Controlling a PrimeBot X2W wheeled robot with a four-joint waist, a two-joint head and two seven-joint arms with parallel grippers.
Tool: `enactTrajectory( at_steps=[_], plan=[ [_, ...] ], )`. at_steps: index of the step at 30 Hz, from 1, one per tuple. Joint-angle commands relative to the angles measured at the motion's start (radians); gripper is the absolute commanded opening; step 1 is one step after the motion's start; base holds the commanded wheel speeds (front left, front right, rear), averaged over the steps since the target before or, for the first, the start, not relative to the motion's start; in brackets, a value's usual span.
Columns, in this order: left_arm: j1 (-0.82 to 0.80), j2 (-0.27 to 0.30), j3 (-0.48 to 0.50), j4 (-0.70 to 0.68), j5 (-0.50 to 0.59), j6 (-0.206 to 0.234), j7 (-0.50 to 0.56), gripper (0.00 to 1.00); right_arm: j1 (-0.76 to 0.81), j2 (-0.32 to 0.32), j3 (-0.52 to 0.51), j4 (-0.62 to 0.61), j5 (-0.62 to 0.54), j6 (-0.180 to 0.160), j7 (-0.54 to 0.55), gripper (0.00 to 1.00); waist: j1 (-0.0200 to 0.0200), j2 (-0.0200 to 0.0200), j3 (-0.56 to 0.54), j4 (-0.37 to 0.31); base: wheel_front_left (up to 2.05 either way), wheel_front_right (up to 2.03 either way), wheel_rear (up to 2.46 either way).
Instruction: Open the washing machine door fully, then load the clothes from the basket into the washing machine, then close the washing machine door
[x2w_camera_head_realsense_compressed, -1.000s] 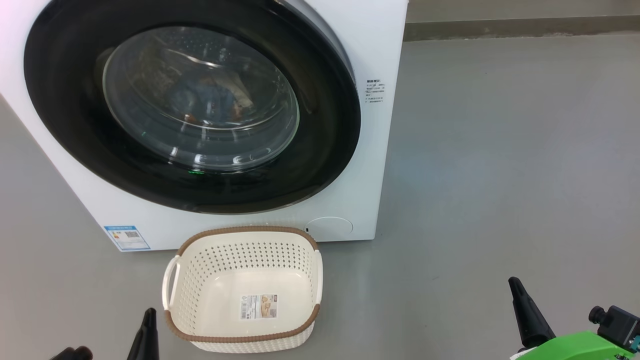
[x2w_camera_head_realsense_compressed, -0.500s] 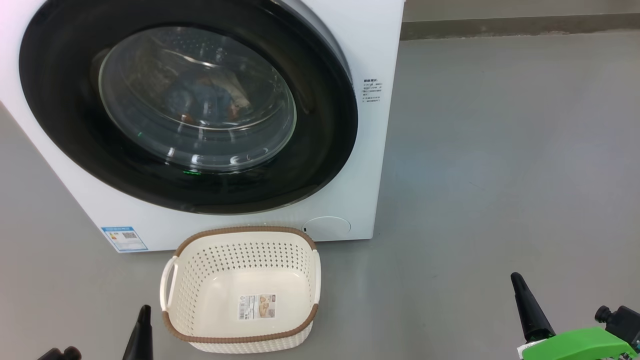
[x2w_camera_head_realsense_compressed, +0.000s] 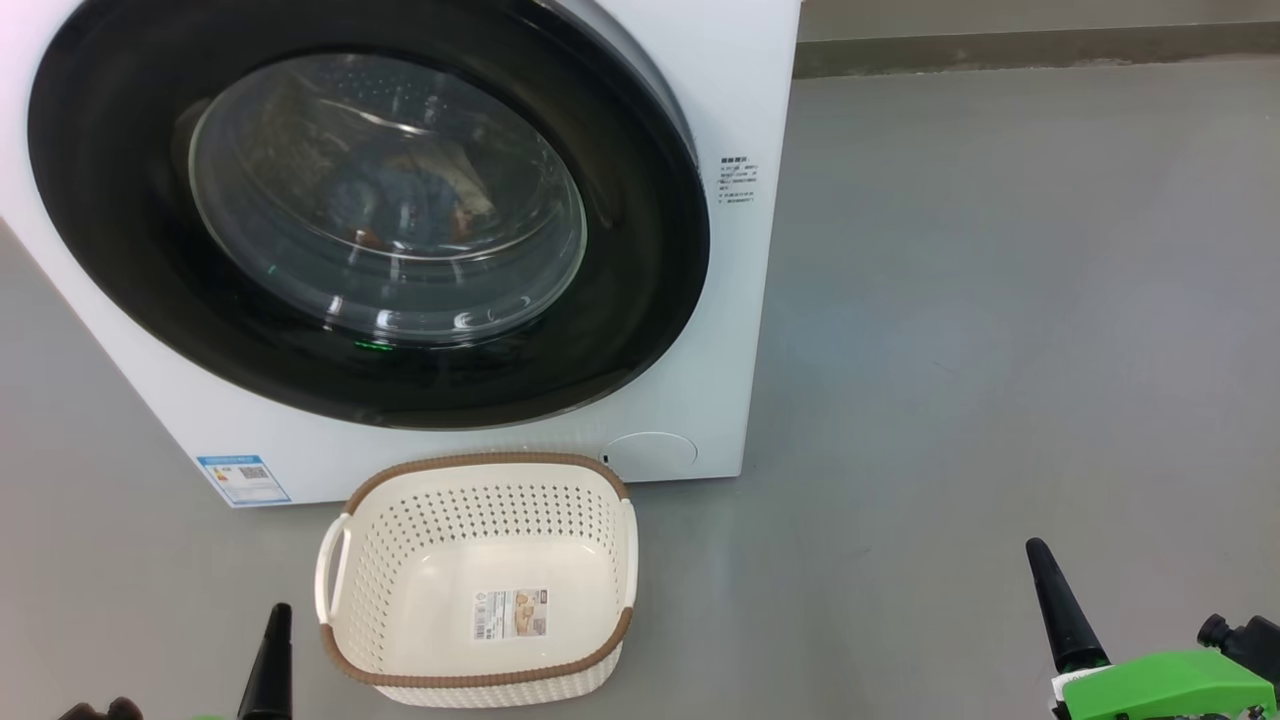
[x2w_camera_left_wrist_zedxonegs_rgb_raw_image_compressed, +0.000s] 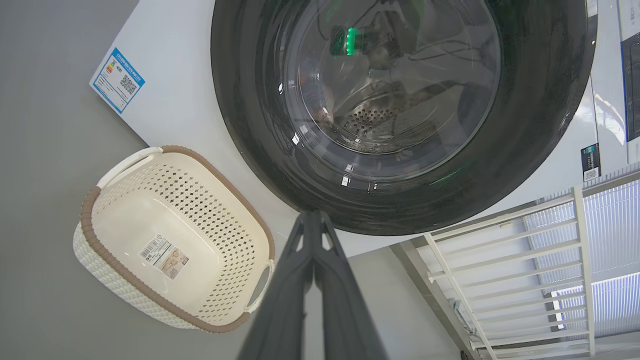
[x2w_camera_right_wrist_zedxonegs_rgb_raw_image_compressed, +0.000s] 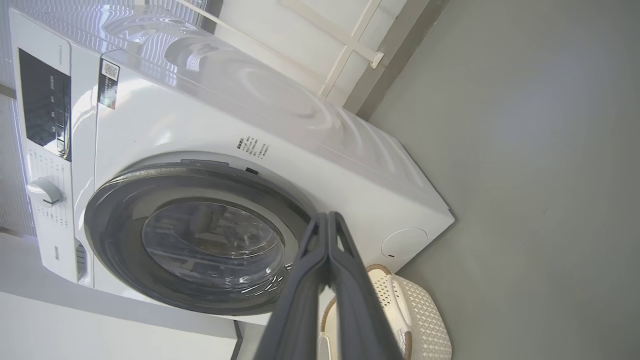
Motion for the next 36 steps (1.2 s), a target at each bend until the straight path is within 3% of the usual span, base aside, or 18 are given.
enactTrajectory(
  at_steps=[1,36],
  plan=[
    [-0.056,0.008,0.032,-0.016,-0.030,-0.012,0.005,0.00,-0.046,-0.011,0.010,-0.018,0.034,0.000,0.009,0.00,-0.0001,-0.0001,0.000,-0.001,0.00,0.00,0.00],
    [-0.107,-0.010,0.118,0.025,-0.386,-0.071,0.086,0.00,-0.093,-0.015,0.001,0.035,0.418,-0.002,0.059,0.00,-0.0001,-0.0001,0.005,-0.018,0.00,0.00,0.00]
  ],
)
